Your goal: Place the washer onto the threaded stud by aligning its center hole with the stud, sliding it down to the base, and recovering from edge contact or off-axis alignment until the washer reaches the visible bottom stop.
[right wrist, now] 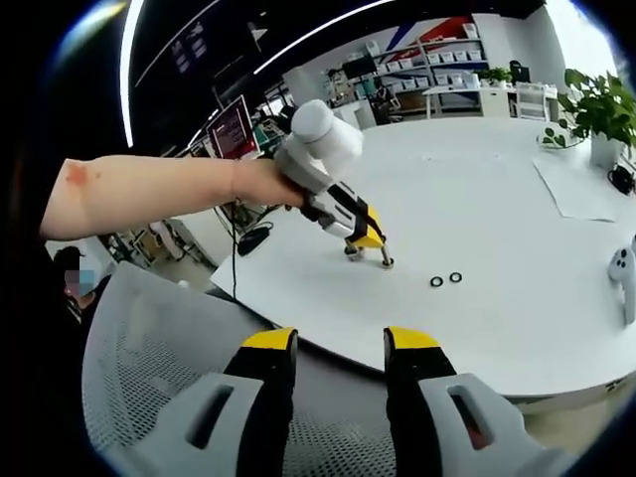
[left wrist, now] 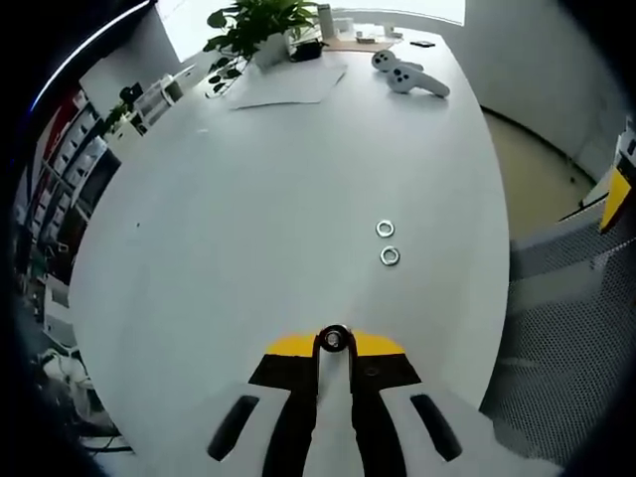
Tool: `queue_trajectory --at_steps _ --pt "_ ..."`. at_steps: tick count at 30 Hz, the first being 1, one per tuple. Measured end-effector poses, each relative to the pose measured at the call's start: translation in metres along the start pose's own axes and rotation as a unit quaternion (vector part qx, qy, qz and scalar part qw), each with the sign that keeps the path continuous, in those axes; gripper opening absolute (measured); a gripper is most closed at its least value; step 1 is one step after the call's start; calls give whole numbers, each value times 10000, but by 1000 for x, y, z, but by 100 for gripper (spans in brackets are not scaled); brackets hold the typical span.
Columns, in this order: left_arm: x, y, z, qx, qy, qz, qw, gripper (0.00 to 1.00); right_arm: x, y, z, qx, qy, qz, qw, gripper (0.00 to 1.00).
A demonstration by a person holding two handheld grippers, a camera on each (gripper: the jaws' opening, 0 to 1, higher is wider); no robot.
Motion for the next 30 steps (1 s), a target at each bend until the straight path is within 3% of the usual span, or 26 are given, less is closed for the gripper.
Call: queue_trajectory --at_steps 15,30 --pt "0 -17 2 -116 -14 11 9999 9 0 2 -4 163 -23 2 9999 37" --pt "1 -40 17 -435 -188 -2 9989 9 2 2 -5 194 -54 49 9998 37"
Point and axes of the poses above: the point that each gripper's makers call its tool centre point, and the gripper's own axes: y roughly backward along the fingers, x roughly to its right, z roughly out of its underside, the point moved 1 cm from there along y, roughly backward along the fingers, and after that the axes turned 10 degrees about -x, right-handed, at the moved point
